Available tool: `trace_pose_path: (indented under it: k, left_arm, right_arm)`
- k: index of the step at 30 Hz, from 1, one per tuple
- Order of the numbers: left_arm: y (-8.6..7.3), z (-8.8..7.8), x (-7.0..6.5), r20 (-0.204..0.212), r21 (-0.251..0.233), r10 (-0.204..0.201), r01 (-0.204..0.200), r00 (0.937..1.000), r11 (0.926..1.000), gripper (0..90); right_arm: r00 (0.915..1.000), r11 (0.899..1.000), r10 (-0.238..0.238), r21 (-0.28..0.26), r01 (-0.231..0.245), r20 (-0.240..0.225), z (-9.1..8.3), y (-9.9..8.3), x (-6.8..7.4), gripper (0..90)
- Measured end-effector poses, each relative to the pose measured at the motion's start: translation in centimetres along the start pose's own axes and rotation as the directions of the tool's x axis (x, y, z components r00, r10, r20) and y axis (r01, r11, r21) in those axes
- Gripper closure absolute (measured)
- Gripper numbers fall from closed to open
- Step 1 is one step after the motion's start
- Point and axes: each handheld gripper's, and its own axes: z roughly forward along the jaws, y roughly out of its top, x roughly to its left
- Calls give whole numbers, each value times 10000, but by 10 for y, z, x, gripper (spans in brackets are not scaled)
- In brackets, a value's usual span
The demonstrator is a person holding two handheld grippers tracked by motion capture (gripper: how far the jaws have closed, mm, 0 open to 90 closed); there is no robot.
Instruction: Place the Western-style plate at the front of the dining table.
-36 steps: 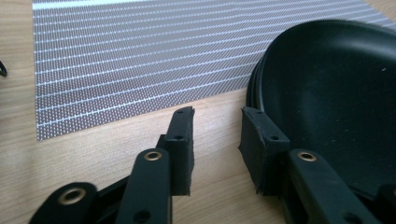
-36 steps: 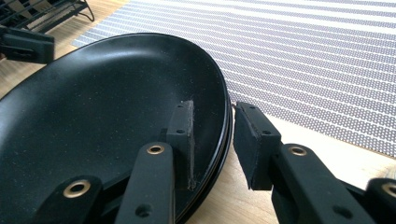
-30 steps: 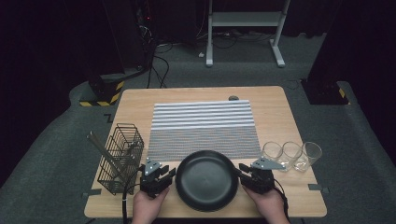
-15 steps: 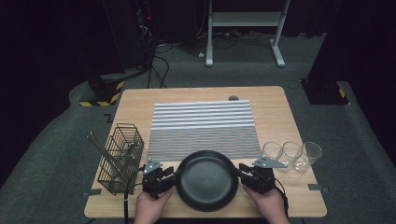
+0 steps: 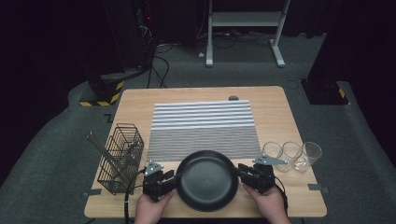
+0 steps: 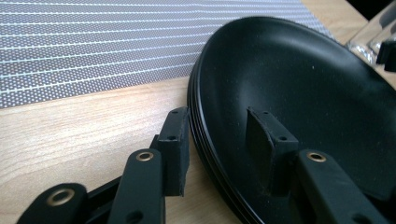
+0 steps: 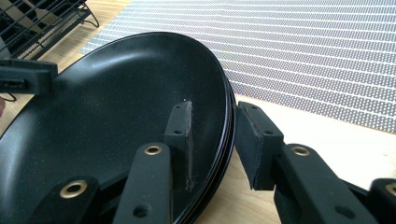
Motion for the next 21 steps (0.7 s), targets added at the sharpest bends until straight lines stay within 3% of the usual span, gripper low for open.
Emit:
trace_pose_path:
  k: [7,12,14,17,21]
  left_arm:
    - [4,4,-1,262,305,3,-11,9997,9995,576]
    - [6,5,0,445,554,-49,24,9990,9985,487]
    - [5,6,-2,1,551,7,-8,10000,9985,452]
    - [4,4,0,111,565,-41,34,9999,9984,448]
    - [4,3,2,384,529,-273,252,9989,9983,441]
  right_arm:
    - [9991,9991,413,62,-413,2,2,3,-2,664]
    - [9983,9984,557,82,-556,-143,2,4,-3,649]
    - [9979,9982,590,131,-587,-252,2,5,-3,629]
    - [9974,9974,683,235,-678,-229,2,4,-3,592]
    - [9946,9964,810,316,-791,-655,3,4,-5,523]
